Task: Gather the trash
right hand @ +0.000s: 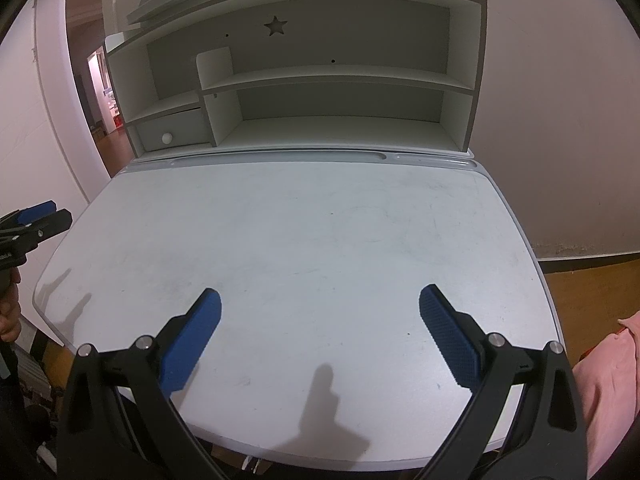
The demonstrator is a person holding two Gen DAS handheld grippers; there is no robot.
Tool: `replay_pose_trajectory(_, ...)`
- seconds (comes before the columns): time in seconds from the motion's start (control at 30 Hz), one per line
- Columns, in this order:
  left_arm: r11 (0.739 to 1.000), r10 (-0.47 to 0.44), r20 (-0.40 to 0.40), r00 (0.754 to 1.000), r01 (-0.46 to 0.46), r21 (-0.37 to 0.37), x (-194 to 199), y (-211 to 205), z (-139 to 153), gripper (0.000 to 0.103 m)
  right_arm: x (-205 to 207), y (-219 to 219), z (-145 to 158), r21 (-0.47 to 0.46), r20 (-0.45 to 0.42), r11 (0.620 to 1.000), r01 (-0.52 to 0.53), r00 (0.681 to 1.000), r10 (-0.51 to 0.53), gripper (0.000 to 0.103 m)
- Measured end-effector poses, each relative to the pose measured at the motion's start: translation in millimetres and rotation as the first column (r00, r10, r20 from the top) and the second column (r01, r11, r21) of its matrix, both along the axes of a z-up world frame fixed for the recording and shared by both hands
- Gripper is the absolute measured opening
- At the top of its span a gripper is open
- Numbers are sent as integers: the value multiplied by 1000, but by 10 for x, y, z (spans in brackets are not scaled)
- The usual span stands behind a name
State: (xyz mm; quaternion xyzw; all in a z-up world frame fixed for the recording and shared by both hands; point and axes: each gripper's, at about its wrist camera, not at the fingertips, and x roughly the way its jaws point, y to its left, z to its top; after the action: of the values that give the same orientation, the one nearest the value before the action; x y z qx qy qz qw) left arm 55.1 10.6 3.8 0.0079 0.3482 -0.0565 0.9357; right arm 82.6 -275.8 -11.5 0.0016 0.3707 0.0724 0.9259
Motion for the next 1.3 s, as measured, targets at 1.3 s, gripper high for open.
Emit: replay_pose_trajectory(1.3,1000,-9,-19,1000,9,5,121,27,-76,96,-14,16,2,-8,-3,1000,-7,1000,7,96)
